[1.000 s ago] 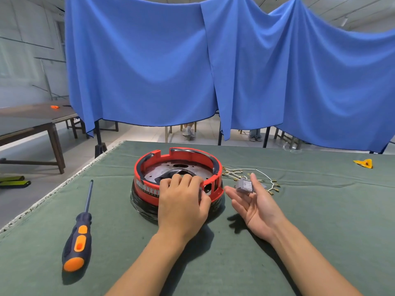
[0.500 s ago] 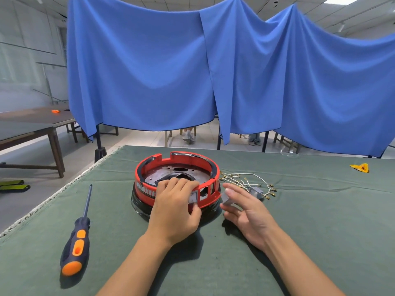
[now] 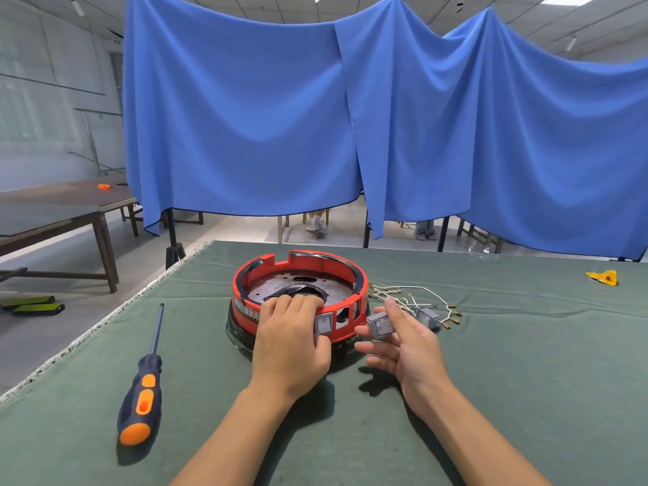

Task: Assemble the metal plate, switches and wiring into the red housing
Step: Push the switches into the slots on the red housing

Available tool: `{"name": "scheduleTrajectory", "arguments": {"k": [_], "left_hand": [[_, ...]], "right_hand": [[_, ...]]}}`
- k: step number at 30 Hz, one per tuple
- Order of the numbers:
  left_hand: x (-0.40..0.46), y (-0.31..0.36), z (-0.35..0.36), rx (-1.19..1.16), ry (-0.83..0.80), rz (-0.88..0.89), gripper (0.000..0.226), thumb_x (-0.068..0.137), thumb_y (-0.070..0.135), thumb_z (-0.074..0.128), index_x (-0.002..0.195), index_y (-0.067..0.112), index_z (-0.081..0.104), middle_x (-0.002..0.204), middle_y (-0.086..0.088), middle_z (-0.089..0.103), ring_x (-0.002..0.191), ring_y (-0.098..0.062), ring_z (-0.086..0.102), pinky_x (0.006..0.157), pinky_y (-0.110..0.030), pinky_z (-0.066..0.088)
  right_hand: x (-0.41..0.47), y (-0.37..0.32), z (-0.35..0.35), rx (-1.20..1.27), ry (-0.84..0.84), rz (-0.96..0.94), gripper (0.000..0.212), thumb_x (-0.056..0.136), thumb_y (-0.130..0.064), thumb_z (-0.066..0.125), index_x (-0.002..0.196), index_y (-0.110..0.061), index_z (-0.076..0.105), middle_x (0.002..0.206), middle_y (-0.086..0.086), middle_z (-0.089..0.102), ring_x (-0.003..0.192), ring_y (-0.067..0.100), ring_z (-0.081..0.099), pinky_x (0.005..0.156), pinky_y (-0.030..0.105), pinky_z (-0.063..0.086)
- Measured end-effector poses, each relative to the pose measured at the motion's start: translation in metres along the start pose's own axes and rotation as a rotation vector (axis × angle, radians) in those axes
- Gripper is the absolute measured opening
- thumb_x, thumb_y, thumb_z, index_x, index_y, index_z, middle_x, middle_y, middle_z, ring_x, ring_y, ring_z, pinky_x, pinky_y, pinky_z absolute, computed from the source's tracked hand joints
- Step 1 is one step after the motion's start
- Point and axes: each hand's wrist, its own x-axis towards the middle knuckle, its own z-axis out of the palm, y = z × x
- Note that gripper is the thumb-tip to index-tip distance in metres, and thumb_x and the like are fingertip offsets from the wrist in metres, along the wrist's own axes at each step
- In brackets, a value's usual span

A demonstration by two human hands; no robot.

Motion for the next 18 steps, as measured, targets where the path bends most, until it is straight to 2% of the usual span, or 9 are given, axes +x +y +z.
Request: {"name": "scheduleTrajectory", "arguments": {"k": [3,5,7,10,12,15,18], "left_hand": [[0.0,0.001,0.0,0.008,-0.002,0.011,0.035,0.059,0.019,0.058,0.093,0.014,0.066,0.085,0.0,0.066,0.082,-0.024,0.06,0.086,-0.034,0.04],[-0.001,0.002,0.0,0.01,-0.005,0.016,0.036,0.059,0.019,0.058,0.094,0.013,0.066,0.087,0.0,0.066,0.083,-0.025,0.061,0.086,-0.038,0.044],[0.0,0.003,-0.002,0.001,0.01,0.037,0.037,0.063,0.021,0.057,0.098,0.013,0.066,0.094,-0.001,0.065,0.091,-0.025,0.059,0.089,-0.037,0.041],[0.003,0.011,-0.003,-0.028,0.051,0.21,0.039,0.071,0.029,0.057,0.106,0.014,0.064,0.108,-0.002,0.061,0.105,-0.025,0.052,0.097,-0.039,0.038],[0.003,0.02,-0.001,-0.048,0.031,0.32,0.034,0.077,0.033,0.059,0.105,0.016,0.065,0.107,-0.001,0.061,0.105,-0.023,0.051,0.097,-0.04,0.039],[-0.001,0.025,0.004,-0.052,-0.027,0.323,0.033,0.083,0.039,0.057,0.107,0.02,0.067,0.101,0.003,0.064,0.101,-0.022,0.055,0.092,-0.036,0.043],[-0.003,0.025,0.005,-0.036,-0.04,0.339,0.038,0.085,0.043,0.053,0.112,0.02,0.067,0.098,0.004,0.065,0.098,-0.02,0.056,0.09,-0.029,0.039]], "right_hand": [[0.001,-0.001,-0.002,-0.006,0.006,-0.009,0.048,0.072,-0.055,0.057,0.097,-0.015,0.067,0.079,0.017,0.074,0.051,0.02,0.068,0.04,0.023,0.051],[0.001,-0.001,-0.002,-0.019,-0.013,-0.003,0.05,0.074,-0.057,0.054,0.097,-0.015,0.068,0.079,0.017,0.074,0.051,0.02,0.068,0.04,0.023,0.05],[0.001,-0.001,-0.001,-0.022,-0.028,0.022,0.048,0.082,-0.056,0.051,0.096,-0.013,0.066,0.078,0.017,0.074,0.049,0.021,0.067,0.04,0.022,0.05],[0.001,0.0,0.003,-0.01,-0.044,0.072,0.038,0.095,-0.046,0.046,0.09,-0.012,0.062,0.066,0.014,0.071,0.041,0.019,0.061,0.037,0.02,0.045],[0.0,0.001,0.006,-0.008,-0.055,0.097,0.033,0.097,-0.038,0.047,0.085,-0.012,0.063,0.057,0.012,0.064,0.035,0.016,0.053,0.035,0.019,0.041],[0.0,0.0,0.005,-0.038,-0.055,0.127,0.028,0.098,-0.03,0.047,0.085,-0.011,0.063,0.053,0.009,0.051,0.034,0.016,0.043,0.035,0.019,0.033],[0.0,-0.002,0.003,-0.135,-0.067,0.081,0.031,0.1,-0.027,0.042,0.089,-0.008,0.063,0.048,0.007,0.049,0.032,0.017,0.039,0.036,0.019,0.029]]}}
